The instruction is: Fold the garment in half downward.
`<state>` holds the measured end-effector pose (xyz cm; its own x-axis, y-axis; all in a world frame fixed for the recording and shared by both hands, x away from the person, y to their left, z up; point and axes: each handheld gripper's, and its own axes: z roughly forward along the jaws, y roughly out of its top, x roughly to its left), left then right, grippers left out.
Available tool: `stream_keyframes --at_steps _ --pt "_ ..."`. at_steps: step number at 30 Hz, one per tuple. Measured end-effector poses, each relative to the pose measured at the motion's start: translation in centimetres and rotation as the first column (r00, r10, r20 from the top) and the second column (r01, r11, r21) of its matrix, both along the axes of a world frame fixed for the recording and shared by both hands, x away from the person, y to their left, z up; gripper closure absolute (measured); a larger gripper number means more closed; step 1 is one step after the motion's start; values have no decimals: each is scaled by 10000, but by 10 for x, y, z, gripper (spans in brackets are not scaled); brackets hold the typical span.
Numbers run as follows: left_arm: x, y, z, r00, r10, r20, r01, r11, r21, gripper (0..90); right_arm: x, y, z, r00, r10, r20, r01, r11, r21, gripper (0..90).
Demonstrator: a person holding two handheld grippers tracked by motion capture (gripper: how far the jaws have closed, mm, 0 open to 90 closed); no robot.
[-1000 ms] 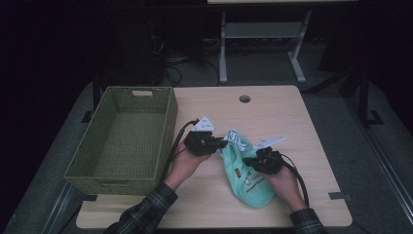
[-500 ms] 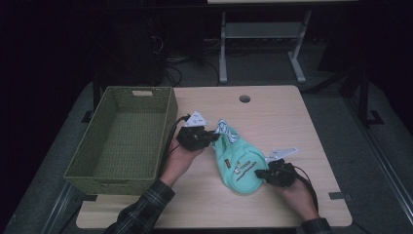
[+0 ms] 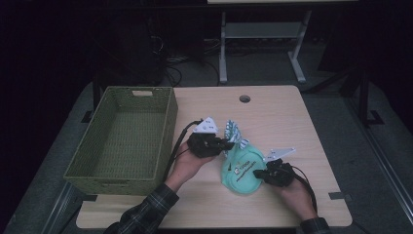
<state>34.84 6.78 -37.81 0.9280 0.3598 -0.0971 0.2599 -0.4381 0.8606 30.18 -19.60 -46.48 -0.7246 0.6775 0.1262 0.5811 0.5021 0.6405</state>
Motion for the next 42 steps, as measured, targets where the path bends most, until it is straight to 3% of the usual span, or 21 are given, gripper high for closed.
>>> stream_keyframes --at_steps 7,18,27,31,36,38,42 --pt "-11 -18 -5 9968 -766 -226 764 9970 -88 828 0 0 0 10000 -55 -40 55 10000 46 898" --pt "-19 -37 -24 9898 -1320 -542 1345 9899 452 827 -2 -12 7 9992 -369 170 366 9992 181 898" --pt "-28 -52 -44 9792 -1782 -971 1873 9778 943 805 -6 -27 14 9965 -716 423 705 9971 271 898" --pt "-28 -50 -41 9788 -1813 -951 1885 9793 734 716 -9 -33 16 9954 -831 470 814 9960 377 898" --pt "-22 -40 -23 9836 -1649 -727 1667 9858 208 577 -12 -38 17 9959 -756 502 724 9954 628 897" --pt "-16 -35 -17 9878 -1418 -642 1427 9897 100 593 -11 -35 17 9964 -663 534 629 9960 633 898" --pt "-2 -25 -18 9957 -679 -636 708 9965 452 765 -10 -27 17 9984 -392 415 361 9968 712 898"
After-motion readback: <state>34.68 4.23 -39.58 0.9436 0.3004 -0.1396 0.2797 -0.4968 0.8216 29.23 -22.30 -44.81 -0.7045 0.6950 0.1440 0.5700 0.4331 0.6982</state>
